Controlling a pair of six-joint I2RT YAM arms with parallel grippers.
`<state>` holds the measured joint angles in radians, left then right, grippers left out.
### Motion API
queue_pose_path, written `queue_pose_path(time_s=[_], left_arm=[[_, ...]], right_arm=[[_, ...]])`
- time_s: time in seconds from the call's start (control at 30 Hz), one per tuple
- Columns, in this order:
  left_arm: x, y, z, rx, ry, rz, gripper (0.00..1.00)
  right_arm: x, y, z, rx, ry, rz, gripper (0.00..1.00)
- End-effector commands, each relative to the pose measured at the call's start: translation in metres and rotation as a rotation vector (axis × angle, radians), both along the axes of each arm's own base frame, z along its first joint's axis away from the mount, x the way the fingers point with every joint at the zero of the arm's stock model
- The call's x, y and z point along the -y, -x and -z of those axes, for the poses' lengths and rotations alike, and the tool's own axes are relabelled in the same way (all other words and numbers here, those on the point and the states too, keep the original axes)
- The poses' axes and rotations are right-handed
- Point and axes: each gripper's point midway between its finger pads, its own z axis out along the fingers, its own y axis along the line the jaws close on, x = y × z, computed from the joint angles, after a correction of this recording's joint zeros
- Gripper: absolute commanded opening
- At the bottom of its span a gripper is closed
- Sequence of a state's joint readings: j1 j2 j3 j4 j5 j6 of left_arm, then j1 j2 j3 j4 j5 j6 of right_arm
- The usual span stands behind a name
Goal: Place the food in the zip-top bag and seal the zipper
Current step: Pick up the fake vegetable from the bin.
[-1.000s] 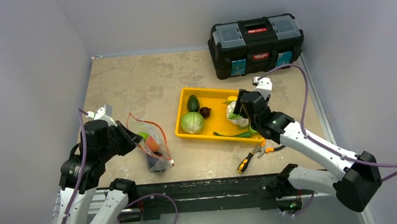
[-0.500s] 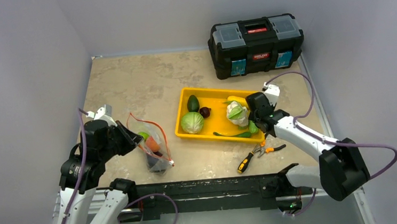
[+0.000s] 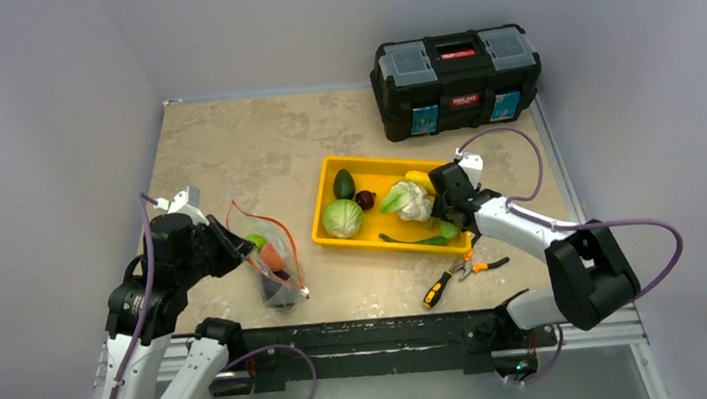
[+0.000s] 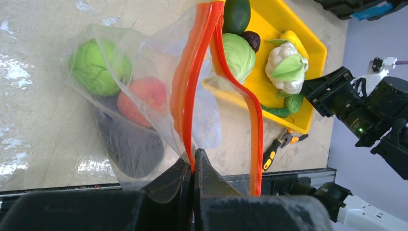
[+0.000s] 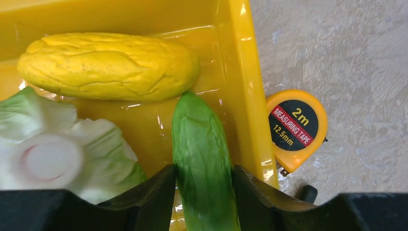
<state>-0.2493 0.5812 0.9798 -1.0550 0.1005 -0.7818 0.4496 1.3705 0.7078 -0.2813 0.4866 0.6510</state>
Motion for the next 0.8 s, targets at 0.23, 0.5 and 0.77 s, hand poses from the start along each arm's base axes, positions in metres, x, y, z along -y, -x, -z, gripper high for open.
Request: queue_pose_path(time_s=[0.23, 0.5, 0.77], left_arm=[[0.006, -0.008, -0.010, 0.051, 0.016, 0.026, 0.00], [0.006, -0.008, -0.011, 0.054, 0.020, 0.027, 0.00], [0.008, -0.008, -0.013, 0.056, 0.030, 0.033, 0.00]], right_arm=[[-0.009, -0.013, -0.009, 0.006, 0.004, -0.047, 0.37], [-0.019, -0.022, -0.046, 0.121, -0.038, -0.126, 0.10], [-0.067, -0.020, -0.143, 0.457, -0.253, -0.419, 0.00]])
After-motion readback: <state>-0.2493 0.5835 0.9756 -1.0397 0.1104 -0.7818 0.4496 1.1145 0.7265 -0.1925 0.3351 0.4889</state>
